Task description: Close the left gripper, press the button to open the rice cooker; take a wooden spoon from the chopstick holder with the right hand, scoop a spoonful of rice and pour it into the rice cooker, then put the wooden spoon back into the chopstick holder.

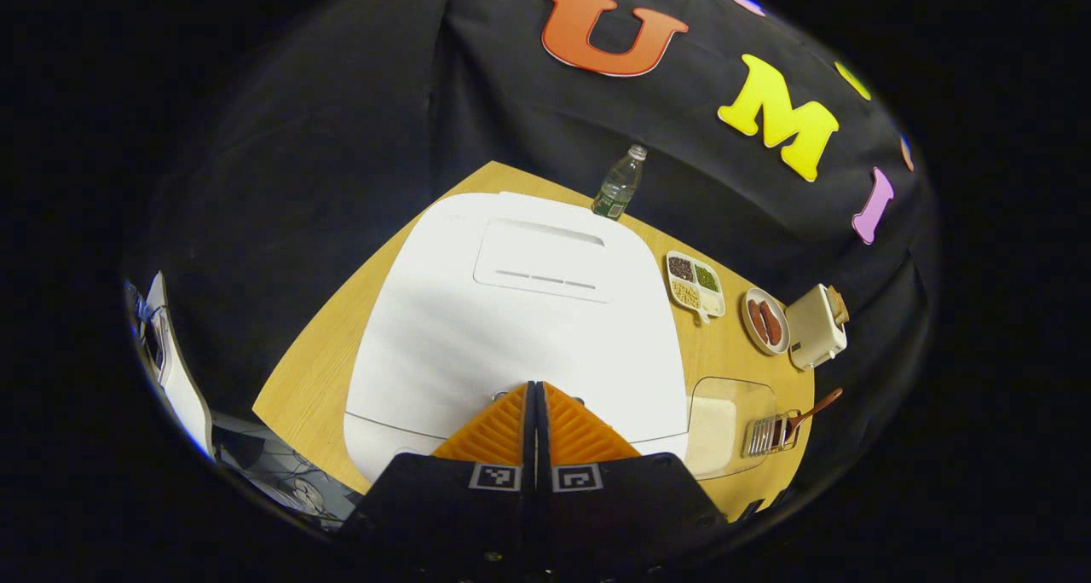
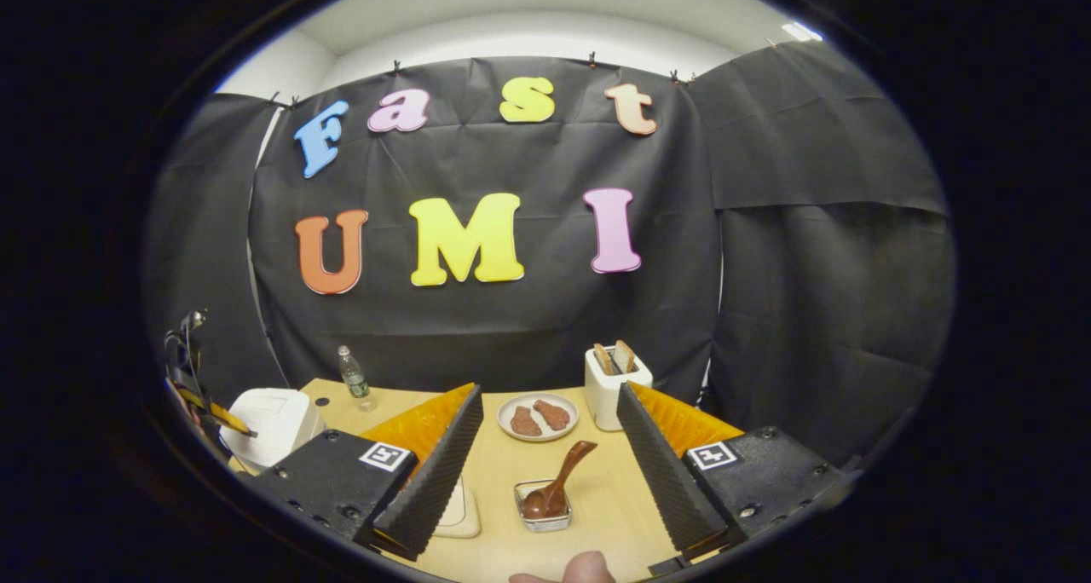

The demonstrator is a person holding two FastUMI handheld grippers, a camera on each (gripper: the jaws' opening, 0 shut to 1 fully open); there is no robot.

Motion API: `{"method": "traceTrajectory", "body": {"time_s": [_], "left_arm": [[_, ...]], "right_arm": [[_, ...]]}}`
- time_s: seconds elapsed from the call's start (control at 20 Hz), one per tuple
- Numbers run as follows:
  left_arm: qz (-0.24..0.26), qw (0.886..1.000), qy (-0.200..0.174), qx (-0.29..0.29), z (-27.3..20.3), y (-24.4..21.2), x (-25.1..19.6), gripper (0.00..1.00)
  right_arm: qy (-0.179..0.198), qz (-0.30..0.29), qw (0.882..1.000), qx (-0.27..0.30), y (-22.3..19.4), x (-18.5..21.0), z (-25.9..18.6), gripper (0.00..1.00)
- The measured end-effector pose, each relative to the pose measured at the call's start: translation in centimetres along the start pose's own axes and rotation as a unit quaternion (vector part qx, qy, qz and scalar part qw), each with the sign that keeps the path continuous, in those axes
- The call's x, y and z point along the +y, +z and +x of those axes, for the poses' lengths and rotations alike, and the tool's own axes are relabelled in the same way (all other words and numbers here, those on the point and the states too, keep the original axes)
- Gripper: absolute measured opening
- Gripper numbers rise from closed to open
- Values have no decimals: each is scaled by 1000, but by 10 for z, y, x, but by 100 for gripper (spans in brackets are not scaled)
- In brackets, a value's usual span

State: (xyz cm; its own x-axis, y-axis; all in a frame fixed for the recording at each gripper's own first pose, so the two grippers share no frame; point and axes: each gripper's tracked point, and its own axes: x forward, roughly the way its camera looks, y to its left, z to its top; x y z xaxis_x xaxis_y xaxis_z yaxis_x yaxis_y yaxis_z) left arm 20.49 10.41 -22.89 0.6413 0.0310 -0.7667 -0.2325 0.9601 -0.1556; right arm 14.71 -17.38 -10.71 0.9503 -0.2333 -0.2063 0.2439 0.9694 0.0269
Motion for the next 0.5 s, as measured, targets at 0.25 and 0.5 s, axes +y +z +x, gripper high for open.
{"method": "traceTrajectory", "body": {"time_s": [0.25,0.5], "left_arm": [[-31,999,-14,-35,-11,18,-4,0],[-66,985,-49,-151,-55,71,-16,0]], "right_arm": [[11,-3,1000,-7,8,11,-12,100],[3,-7,1000,-18,16,3,-20,100]]}}
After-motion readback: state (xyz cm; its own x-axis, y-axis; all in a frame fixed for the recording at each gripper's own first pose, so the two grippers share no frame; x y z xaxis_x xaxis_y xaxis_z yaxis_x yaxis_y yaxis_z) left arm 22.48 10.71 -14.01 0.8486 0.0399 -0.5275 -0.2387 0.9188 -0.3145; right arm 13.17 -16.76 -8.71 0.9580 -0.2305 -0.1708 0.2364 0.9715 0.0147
